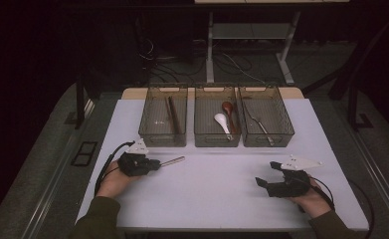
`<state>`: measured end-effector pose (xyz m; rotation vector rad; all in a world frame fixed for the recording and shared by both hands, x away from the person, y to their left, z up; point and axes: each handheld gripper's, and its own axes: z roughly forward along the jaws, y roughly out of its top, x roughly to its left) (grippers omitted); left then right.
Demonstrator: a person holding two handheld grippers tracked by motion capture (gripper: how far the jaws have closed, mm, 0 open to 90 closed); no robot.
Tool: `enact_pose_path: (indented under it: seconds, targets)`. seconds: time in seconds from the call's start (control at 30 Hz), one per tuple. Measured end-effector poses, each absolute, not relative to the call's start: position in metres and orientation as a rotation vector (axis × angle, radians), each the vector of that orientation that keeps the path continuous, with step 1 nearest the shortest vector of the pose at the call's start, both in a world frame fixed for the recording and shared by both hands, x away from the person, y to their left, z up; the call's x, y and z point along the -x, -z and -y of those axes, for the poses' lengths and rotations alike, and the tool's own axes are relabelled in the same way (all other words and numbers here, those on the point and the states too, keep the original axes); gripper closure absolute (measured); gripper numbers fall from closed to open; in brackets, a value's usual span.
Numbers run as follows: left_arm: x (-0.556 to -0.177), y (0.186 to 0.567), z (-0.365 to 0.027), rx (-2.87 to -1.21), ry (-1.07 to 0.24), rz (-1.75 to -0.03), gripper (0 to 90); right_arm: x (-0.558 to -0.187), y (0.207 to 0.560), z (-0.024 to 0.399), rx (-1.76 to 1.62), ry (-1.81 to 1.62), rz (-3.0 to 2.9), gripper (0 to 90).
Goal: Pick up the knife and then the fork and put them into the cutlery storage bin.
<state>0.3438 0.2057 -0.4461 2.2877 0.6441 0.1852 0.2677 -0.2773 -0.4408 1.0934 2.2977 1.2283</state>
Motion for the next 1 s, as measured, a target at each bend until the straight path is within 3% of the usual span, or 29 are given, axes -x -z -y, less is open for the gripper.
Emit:
enact_pose_path:
  seconds: [1.0]
  targets:
    - [-0.318,0.421,-0.153,-2.27,-0.104,-0.288,83.8,-0.271,0.423,0.268,-0.935,-1.269,-2.452,18.6]
